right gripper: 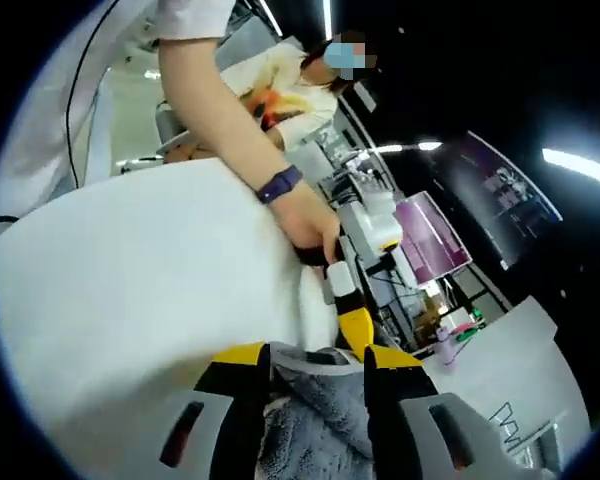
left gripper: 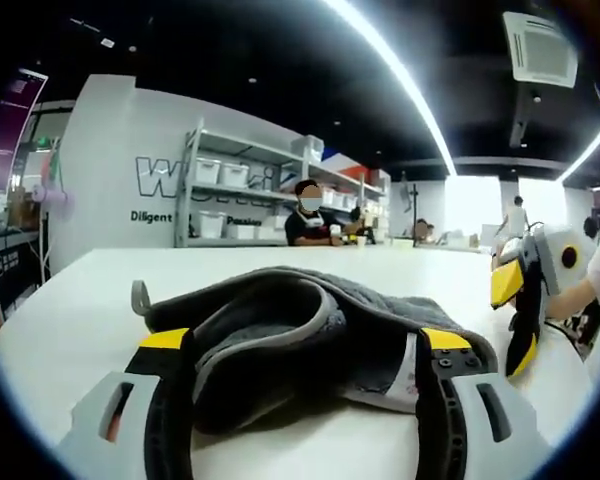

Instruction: Fold the towel on the table until its edges align and the towel forms a compact rectangular stack.

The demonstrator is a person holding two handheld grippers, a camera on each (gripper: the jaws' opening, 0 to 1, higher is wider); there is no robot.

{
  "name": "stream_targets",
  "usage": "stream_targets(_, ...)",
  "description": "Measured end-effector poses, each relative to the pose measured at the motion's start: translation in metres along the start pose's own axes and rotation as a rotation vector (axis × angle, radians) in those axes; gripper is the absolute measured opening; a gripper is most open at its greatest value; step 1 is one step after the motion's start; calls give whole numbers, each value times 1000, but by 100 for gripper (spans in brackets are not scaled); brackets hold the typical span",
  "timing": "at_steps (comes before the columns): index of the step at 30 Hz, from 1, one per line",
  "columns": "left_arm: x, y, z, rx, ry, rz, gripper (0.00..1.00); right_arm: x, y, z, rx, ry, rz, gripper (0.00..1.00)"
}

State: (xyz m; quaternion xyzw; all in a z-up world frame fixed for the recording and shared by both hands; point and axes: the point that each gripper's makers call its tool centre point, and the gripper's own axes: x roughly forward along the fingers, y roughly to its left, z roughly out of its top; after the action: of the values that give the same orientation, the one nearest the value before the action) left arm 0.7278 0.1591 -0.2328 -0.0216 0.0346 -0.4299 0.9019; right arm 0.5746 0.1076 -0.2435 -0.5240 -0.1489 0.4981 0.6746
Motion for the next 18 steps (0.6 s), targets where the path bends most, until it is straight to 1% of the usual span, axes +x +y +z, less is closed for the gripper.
stream_targets(3,0,0,0,2,2,1,89,3,10,-5,-30,17,36,26)
stream_targets(4,0,0,0,2,2,2,89,5,10,-10,-51,39,39,25)
stream_targets(5,0,0,0,2,3,2,89,5,10,-12,-62,47,37,24)
stream_targets(9,1,1,0,4,5,2,89,8,14,-15,-64,58,40,20)
stream_targets(18,0,1,0,7,10,3,89,15,19,-17,-132,95,52,11)
